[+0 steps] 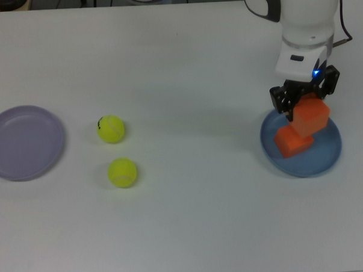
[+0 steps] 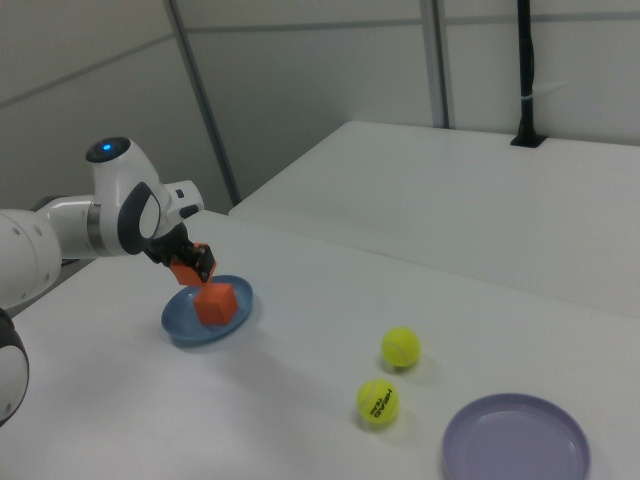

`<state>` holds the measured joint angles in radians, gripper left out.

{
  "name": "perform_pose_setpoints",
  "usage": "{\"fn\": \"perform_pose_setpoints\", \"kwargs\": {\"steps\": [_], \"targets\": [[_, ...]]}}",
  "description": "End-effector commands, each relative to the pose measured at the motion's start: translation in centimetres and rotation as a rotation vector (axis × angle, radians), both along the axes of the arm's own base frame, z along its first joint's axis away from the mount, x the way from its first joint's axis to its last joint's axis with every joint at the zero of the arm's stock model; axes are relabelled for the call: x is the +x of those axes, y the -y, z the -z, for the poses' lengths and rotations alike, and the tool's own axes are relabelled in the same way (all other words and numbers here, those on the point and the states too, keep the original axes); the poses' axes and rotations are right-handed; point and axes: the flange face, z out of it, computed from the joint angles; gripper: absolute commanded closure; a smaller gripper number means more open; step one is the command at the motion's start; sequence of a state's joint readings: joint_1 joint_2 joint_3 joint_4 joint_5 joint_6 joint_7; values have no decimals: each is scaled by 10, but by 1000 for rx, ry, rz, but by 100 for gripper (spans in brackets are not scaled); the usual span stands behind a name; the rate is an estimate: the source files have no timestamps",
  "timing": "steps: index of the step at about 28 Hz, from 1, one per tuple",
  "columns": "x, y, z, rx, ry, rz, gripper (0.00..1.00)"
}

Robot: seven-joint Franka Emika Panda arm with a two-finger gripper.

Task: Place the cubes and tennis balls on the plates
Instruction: 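Carry the second cube to the blue plate and stack it on the first, then raise the gripper and lower it onto a yellow tennis ball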

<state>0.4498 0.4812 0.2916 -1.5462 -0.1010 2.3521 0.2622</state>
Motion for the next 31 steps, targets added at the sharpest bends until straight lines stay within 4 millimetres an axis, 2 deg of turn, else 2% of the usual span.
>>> {"fn": "perform_pose_setpoints", "kwargs": {"steps": [1, 14, 19, 20, 21, 22, 23, 28, 29, 31], "targets": [[7, -1, 8, 8, 39, 15, 99], [11, 1, 35, -18, 13, 14, 99], [11, 1, 36, -19, 11, 13, 99], [11, 1, 37, -21, 9, 13, 93], [11, 1, 36, -21, 10, 13, 74], [11, 1, 36, -19, 9, 16, 35], [11, 1, 36, -22, 9, 13, 0], [11, 2, 28, -13, 11, 21, 0], [10, 5, 12, -1, 23, 27, 0], [8, 7, -5, 5, 38, 33, 0]]}}
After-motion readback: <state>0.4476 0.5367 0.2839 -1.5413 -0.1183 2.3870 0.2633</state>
